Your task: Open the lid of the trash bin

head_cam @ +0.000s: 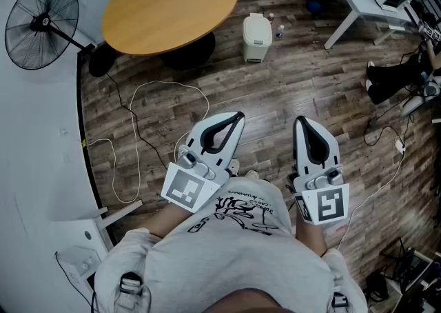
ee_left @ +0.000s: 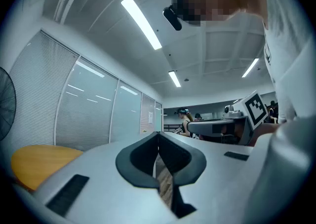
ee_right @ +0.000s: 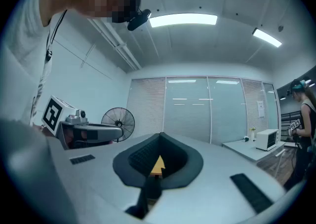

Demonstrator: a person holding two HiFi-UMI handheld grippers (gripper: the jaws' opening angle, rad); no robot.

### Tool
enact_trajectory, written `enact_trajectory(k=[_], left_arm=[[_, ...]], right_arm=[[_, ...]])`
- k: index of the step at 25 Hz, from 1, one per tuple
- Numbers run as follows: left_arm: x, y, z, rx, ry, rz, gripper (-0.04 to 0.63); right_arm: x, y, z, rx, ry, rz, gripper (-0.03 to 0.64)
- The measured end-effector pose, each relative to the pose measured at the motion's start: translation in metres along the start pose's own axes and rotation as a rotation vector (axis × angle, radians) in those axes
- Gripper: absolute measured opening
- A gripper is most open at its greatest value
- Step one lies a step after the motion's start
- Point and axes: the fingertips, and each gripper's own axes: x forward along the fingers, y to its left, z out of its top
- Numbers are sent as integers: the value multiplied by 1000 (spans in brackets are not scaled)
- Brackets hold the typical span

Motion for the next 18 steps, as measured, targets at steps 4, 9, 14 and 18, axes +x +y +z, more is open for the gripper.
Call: enact_trajectory(k=[4, 9, 14, 18], left_arm=[[-4, -1, 5, -4, -11, 2, 18], [-11, 7, 6, -5, -13, 7, 18], [-18, 11, 3, 14, -2, -14, 18], [-16, 15, 3, 3, -5, -14, 18]], right_arm=[[-1, 6, 4, -10, 0, 7, 3], [4, 11, 5, 11, -15, -8, 6], [7, 18, 3, 2, -14, -22, 6], [10, 14, -3, 15, -3, -31, 6]])
